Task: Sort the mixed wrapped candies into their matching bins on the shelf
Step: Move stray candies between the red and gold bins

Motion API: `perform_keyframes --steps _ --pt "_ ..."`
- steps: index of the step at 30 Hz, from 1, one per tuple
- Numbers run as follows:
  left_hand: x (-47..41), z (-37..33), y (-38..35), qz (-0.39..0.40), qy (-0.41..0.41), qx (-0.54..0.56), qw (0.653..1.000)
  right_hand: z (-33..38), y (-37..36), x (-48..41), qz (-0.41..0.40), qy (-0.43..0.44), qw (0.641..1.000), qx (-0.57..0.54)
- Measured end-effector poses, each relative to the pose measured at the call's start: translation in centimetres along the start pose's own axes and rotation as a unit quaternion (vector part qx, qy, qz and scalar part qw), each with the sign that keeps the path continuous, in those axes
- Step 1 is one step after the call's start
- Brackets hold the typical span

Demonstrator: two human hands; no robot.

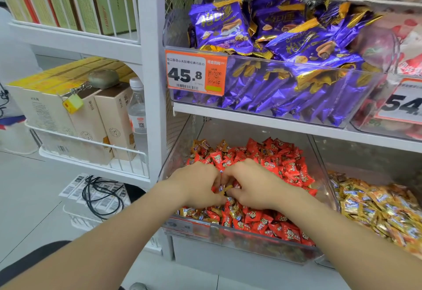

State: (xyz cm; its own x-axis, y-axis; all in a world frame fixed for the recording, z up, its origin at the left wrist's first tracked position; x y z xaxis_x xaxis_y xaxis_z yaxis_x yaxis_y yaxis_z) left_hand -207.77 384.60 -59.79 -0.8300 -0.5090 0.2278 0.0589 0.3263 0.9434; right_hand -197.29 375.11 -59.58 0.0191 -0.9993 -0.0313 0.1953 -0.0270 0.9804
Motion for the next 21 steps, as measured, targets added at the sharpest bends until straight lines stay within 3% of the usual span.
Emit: perform_keyframes --steps 6,10,16,19,21 --pt "0.4 0.2 1.2 -0.006 0.017 0.055 0.998 -1.0 1.9 0.8 -0.055 -0.028 0.996 -0.070" --pt "0.2 1.0 1.9 -0.063 0.034 0.040 0.997 -1.1 3.9 2.0 -0.134 -0.051 0.987 -0.076" --pt "-0.2 1.8 1.5 -0.080 0.068 0.021 0.994 -0.8 5.4 3.1 -0.263 -0.107 0.937 -0.203" --pt "-0.2 2.3 1.0 -0.061 0.069 0.012 0.996 0.2 5.5 3.1 -0.238 -0.097 0.940 -0.226" --pt "-0.3 2.5 0.6 -0.058 0.068 0.015 0.996 1.2 4.8 2.9 -0.173 -0.080 0.956 -0.223"
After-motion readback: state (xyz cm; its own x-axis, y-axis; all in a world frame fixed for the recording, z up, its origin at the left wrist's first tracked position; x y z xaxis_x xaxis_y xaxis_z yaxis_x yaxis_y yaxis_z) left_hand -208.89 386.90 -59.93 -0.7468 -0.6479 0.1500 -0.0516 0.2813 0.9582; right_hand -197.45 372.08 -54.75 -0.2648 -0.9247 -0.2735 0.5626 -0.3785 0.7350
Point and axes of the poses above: each hand's wrist, its own x-axis away from the middle knuckle, its own y-axis out of the back of the hand, z = x × y, the point moved 5 cm from there along -x, towards the middle knuckle, and after that the axes turned 12 degrees about y, right-handed, at the moved point
